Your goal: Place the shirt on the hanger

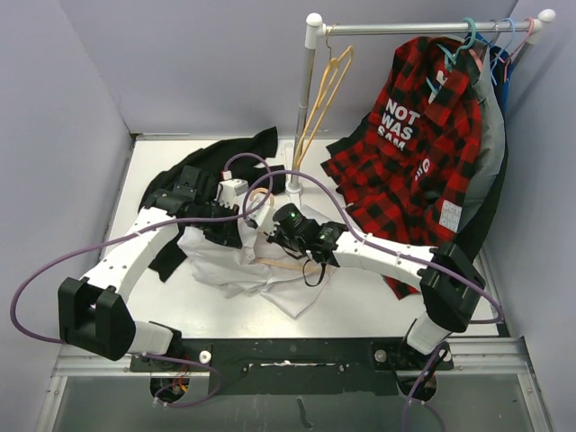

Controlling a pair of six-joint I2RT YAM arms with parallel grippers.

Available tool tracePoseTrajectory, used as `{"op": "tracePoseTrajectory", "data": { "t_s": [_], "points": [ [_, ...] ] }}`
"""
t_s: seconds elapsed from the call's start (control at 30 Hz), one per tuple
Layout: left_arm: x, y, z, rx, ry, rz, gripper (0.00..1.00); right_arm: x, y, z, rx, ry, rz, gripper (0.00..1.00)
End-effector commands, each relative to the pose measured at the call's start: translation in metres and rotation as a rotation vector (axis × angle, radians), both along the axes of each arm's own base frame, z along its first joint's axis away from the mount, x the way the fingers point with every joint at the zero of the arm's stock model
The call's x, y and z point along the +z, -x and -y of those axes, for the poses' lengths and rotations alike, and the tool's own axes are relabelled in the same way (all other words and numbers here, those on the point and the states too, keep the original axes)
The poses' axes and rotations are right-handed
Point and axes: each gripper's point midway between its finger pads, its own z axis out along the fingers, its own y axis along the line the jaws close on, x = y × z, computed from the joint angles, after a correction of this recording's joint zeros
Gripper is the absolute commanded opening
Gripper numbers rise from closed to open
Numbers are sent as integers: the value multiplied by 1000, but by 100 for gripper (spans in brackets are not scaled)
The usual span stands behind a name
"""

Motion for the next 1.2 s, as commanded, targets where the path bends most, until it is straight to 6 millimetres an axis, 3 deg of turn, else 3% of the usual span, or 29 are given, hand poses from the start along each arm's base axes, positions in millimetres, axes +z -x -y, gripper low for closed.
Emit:
{"op": "tracePoseTrajectory", "data": {
  "t_s": [0.0,0.1,0.17,0.3,0.33,0.37,0.43,0.5,0.6,0.73,0.8,0.9,1.17],
  "points": [
    [30,-18,8,-3,44,117,0,22,-3,-40,30,-182,40,0],
    [25,-23,10,2,40,105,0,13,4,-53,52,-186,22,0],
    [12,-21,9,2,16,80,0,12,5,-56,52,-182,29,0],
    [-17,-22,-8,10,-95,83,0,15,-2,-48,20,-187,75,0],
    [-18,-25,-13,4,-120,99,7,17,-4,-46,10,-196,90,0],
    [-16,-28,-16,-6,-139,121,22,17,-5,-42,-1,-198,103,0],
    [-4,-28,-18,-58,-150,158,65,17,-10,-35,-32,-210,141,0],
    [19,-19,-9,-168,-77,196,95,18,-13,-29,-62,-235,178,0],
    [57,-13,-4,-276,5,318,98,15,-15,-25,-89,-271,208,0],
    [100,-29,-9,-315,66,576,98,8,-15,-24,-102,-287,218,0],
    [110,-35,-12,-361,97,643,98,9,-16,-26,-106,-308,226,0],
    [102,-49,-20,-415,108,615,98,10,-18,-31,-108,-332,231,0],
    [59,-74,-21,-447,293,230,98,7,-24,-45,-95,-314,236,0]
  ]
}}
